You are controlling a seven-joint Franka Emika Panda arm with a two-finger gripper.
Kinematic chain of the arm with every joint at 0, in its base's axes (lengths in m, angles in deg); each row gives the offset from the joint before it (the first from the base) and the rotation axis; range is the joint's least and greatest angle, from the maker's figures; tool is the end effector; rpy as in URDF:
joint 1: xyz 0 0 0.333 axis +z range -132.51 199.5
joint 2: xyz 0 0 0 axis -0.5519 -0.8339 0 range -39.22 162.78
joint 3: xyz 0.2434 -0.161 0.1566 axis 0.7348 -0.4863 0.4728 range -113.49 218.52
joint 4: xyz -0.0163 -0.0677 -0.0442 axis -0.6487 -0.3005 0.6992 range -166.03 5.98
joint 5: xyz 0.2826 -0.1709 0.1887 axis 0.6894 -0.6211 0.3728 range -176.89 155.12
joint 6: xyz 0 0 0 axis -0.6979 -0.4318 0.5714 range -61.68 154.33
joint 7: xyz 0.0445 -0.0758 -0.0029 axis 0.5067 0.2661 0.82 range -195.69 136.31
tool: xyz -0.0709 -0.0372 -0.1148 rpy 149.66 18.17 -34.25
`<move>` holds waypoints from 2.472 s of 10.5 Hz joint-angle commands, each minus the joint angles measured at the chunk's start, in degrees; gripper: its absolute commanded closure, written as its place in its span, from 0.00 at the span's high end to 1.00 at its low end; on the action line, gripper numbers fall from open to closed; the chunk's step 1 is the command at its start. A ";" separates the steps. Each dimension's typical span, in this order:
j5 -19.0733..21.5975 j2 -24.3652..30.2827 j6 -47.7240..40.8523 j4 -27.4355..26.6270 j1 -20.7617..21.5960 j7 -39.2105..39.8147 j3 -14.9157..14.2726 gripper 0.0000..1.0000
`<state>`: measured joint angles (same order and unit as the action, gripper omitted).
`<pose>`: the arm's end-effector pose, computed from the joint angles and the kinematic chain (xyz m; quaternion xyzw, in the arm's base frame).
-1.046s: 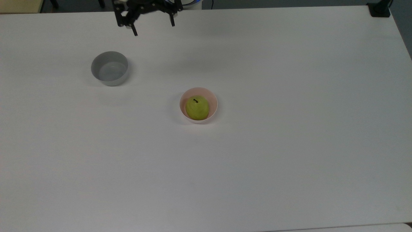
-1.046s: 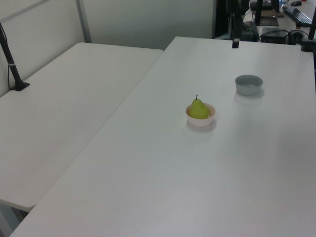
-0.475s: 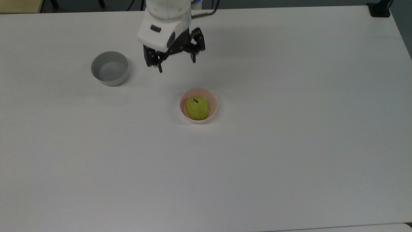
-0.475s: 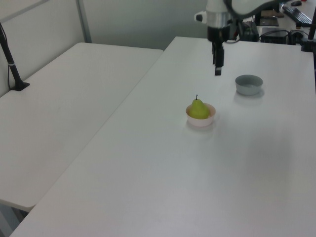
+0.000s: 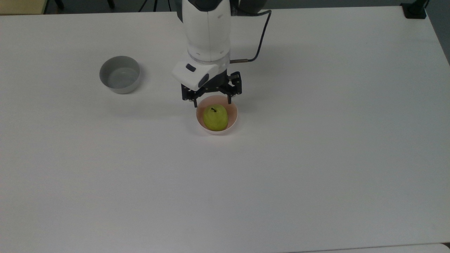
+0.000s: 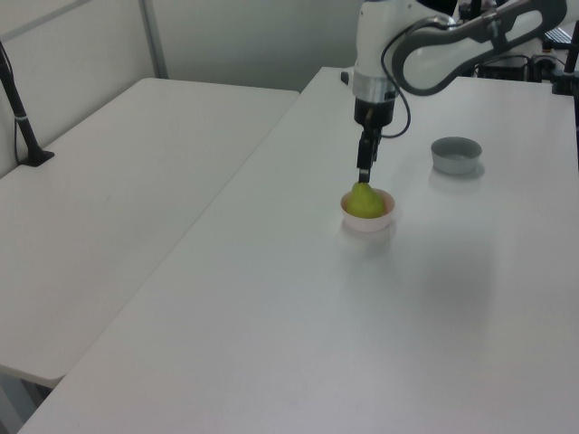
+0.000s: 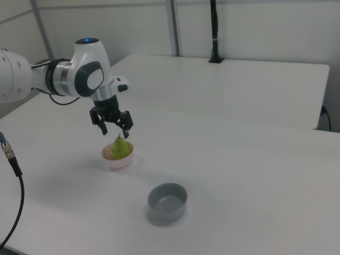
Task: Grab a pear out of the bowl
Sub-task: 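Move the open gripper over the green pear in the pink bowl, then lower the gripper around the pear and close on it, then lift the pear out of the bowl and carry it beside the grey bowl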
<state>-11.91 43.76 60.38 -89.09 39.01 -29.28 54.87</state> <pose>0.6408 0.0853 0.3934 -0.9966 -0.0753 -0.0348 0.0008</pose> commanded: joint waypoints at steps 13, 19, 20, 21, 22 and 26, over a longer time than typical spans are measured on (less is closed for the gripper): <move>-4.08 -5.00 7.62 -3.42 0.46 -3.66 0.71 0.55; -4.08 -4.21 6.74 -3.33 0.29 -3.14 0.71 0.00; -4.08 -3.34 6.74 -3.33 0.28 -3.14 0.71 0.00; -4.08 -2.55 5.52 -3.07 0.11 -3.14 0.71 0.00; -4.08 -1.49 3.68 -2.89 0.02 -3.14 0.71 0.00; -3.47 0.88 0.70 -1.06 -0.15 -2.61 0.80 0.00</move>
<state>-14.99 41.89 64.90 -90.79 38.85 -32.39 55.66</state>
